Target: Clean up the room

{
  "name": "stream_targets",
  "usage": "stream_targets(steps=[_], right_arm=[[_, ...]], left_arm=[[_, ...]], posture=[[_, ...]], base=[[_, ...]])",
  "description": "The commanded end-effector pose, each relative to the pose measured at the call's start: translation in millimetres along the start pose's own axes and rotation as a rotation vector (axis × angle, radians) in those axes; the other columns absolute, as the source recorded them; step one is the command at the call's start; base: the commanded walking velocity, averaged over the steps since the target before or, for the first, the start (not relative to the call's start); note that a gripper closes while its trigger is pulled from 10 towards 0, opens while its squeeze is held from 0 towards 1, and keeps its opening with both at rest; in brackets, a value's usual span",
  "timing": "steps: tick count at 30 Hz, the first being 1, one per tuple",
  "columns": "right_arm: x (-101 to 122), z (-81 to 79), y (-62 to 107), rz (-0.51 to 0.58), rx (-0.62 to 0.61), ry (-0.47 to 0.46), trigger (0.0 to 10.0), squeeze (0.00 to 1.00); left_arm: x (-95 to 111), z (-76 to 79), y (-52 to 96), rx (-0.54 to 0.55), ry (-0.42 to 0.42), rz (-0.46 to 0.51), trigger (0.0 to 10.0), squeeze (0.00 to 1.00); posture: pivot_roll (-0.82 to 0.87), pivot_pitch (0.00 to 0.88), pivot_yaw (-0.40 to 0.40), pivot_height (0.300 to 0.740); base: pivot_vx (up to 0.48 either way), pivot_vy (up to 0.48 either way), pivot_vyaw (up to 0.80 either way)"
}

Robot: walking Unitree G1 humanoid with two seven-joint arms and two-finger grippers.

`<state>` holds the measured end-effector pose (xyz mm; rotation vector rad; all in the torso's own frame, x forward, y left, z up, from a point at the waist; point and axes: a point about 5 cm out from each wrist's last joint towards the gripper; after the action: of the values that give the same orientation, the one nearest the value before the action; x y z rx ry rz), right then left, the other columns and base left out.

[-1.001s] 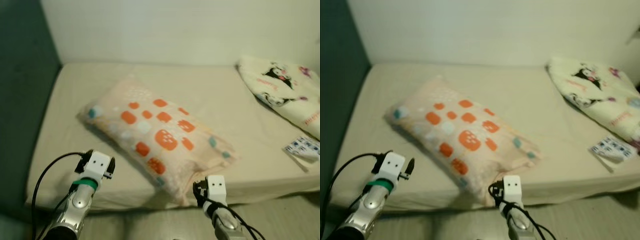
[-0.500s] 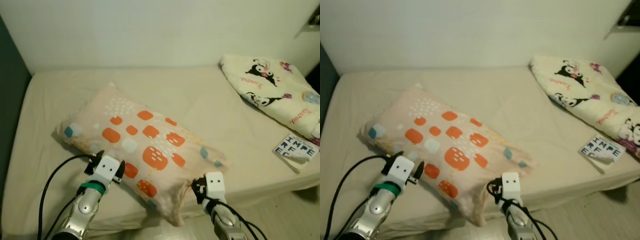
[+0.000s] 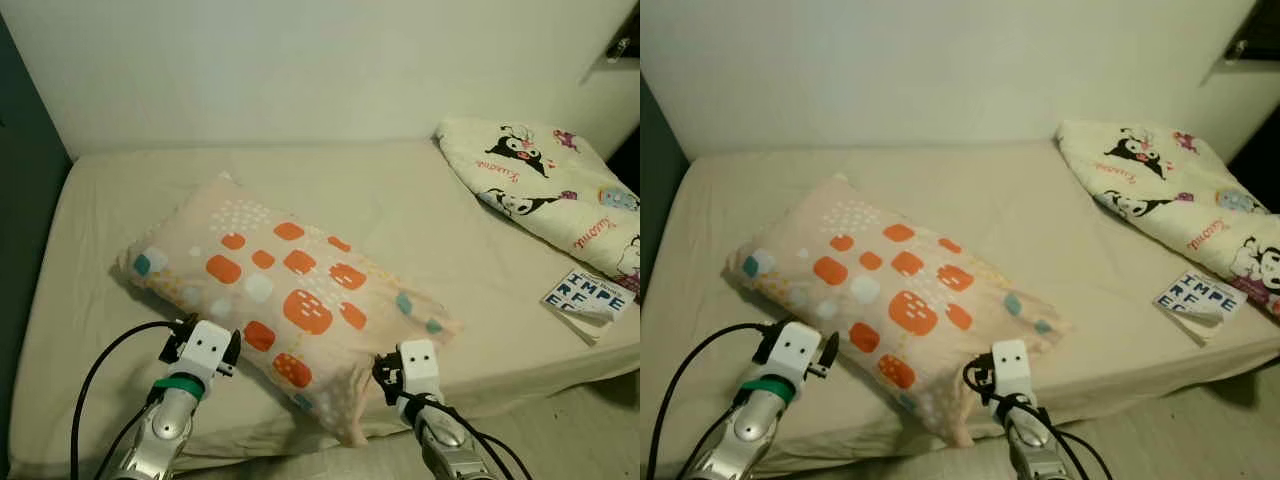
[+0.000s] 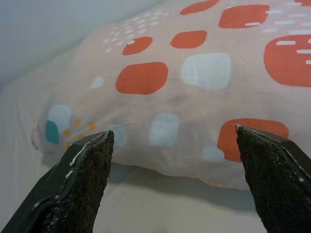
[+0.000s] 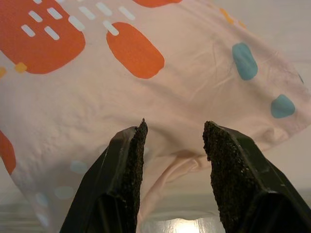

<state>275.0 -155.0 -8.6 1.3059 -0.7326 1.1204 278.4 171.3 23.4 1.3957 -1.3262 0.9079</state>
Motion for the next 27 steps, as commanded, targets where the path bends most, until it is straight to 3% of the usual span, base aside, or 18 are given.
stream_targets(steps=[1, 27], right_arm=[[-0.4, -1.2, 0.7, 0.005, -0.003, 0.001, 10.0, 0.00], [6.8, -0.8, -1.6, 0.040, -0.008, -0.016, 10.0, 0.00]], left_arm=[[-3.8, 0.2, 3.1, -0.001, 0.000, -0.016, 10.0, 0.00], [-5.3, -1.4, 4.5, 0.000, -0.009, -0.026, 10.0, 0.00]], posture=[[0.07, 0.044, -0.014, 0.730], [0.08, 0.036, -0.016, 0.630]], base=[[0.000, 0.000, 0.00], [0.000, 0.000, 0.00]])
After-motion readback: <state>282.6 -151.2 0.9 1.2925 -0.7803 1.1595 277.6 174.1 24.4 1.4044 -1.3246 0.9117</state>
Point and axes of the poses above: a point about 5 cm out from each wrist's last joint towards the gripper, its own y axis pointing back from the gripper into the wrist, its own x axis along the axis of the wrist's last joint, z = x × y, and after that the axes turned 8 degrees about y, right-handed
